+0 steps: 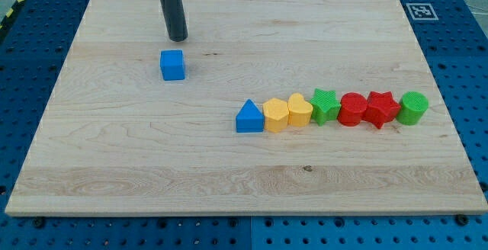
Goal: Push the blue cube slightly to the down
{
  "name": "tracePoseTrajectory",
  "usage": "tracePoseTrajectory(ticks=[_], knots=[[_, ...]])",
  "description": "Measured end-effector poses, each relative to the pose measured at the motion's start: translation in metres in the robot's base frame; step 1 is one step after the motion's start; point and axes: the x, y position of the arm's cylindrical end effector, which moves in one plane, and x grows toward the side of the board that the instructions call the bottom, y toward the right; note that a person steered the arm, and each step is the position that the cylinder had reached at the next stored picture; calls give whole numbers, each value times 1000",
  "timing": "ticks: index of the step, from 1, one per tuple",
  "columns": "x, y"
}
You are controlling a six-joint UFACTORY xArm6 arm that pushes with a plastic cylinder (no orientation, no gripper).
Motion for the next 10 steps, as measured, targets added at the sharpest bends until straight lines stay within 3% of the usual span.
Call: tracePoseTrajectory(ticks=[3,8,10], knots=[[7,-2],[58,-20],[60,6]])
